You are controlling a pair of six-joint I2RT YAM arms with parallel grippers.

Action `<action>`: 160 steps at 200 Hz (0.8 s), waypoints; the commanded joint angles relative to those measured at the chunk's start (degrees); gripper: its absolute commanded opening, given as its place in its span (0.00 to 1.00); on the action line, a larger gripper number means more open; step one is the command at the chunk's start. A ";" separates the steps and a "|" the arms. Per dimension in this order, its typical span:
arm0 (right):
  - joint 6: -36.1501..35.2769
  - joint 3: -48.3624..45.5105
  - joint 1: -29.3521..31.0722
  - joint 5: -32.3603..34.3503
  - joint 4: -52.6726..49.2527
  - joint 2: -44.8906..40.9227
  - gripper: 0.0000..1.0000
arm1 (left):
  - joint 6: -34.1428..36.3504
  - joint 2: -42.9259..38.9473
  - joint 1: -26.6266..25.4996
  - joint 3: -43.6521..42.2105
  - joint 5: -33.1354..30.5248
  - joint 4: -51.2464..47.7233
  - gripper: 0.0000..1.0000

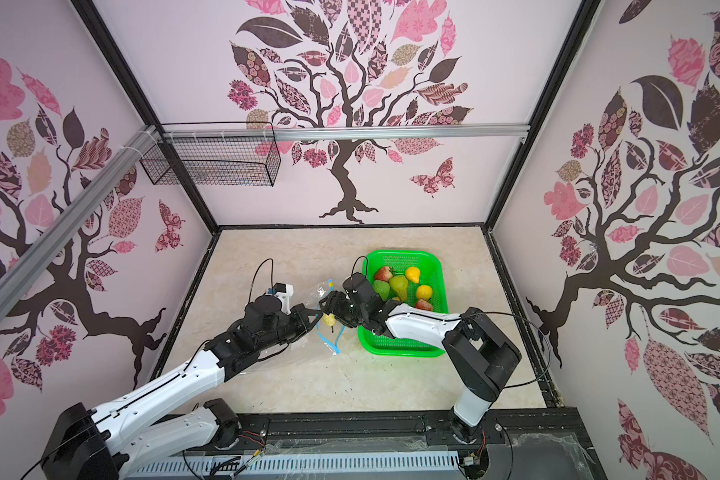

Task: Place the food in the zip-top bag and seal the zipper
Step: 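Push the yellow fruit into the bag and open the right gripper, then move the right gripper back over the basket toward the orange elongated fruit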

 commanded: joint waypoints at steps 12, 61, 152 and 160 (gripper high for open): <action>-3.65 -0.13 0.51 2.71 -0.78 -1.50 0.77 | -0.45 0.88 2.11 1.86 2.08 1.09 0.00; -5.92 -0.26 1.22 4.75 -2.85 -2.90 0.81 | -0.01 1.42 4.76 1.87 3.41 1.48 0.00; -18.10 2.34 1.17 13.98 -13.71 -14.11 0.84 | 2.97 1.37 6.73 1.14 5.44 1.26 0.00; -19.08 2.44 0.96 15.20 -15.07 -15.19 0.84 | 3.71 1.46 6.71 1.27 5.56 1.25 0.00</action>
